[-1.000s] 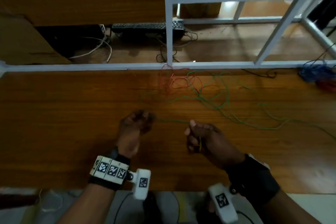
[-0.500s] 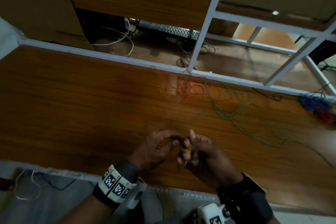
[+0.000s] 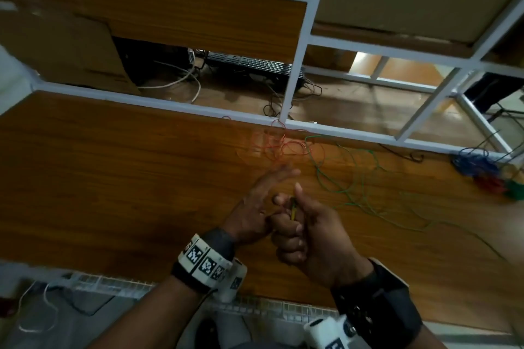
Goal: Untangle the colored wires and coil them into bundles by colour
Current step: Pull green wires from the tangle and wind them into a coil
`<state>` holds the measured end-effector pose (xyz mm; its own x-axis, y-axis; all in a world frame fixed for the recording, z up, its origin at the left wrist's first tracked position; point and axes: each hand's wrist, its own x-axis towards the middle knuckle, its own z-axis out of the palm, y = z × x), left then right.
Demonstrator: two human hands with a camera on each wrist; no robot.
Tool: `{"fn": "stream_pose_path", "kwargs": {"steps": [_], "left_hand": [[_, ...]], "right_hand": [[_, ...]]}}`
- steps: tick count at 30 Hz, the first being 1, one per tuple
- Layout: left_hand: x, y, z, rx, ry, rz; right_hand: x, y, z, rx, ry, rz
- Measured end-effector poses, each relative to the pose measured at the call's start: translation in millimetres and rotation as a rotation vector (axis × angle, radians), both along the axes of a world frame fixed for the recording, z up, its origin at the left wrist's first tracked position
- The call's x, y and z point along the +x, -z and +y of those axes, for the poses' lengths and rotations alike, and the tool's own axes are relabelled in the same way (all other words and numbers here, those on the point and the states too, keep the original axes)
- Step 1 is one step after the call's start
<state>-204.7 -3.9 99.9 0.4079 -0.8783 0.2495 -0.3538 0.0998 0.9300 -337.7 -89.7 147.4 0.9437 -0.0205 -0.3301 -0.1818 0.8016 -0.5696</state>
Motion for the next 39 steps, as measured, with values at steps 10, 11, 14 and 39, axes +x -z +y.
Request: {"fn": "stream_pose_path", "kwargs": {"steps": [10,11,14,39], "left_hand": [[-36.4,17.6,-25.6,0.106,0.121,0.301],[-40.0,16.8,-25.4,0.118,0.119,0.277],[-41.8,16.4,-21.7,0.128,0.114,0.179],[16.2,-39.2,-50.4,0.039,0.099,-0.064]], "right_hand": [[-25.1,-17.3,-39.9,-0.080,0.294,-0.364],[-24.5,-17.0,-48.4,-0.128,0.369,-0.394],[-27.2,-11.3,-73.7,-0.522,0.657,-0.393],[-48.9,12.8,-57.4,-0.439,-0.437,-0.393]]}}
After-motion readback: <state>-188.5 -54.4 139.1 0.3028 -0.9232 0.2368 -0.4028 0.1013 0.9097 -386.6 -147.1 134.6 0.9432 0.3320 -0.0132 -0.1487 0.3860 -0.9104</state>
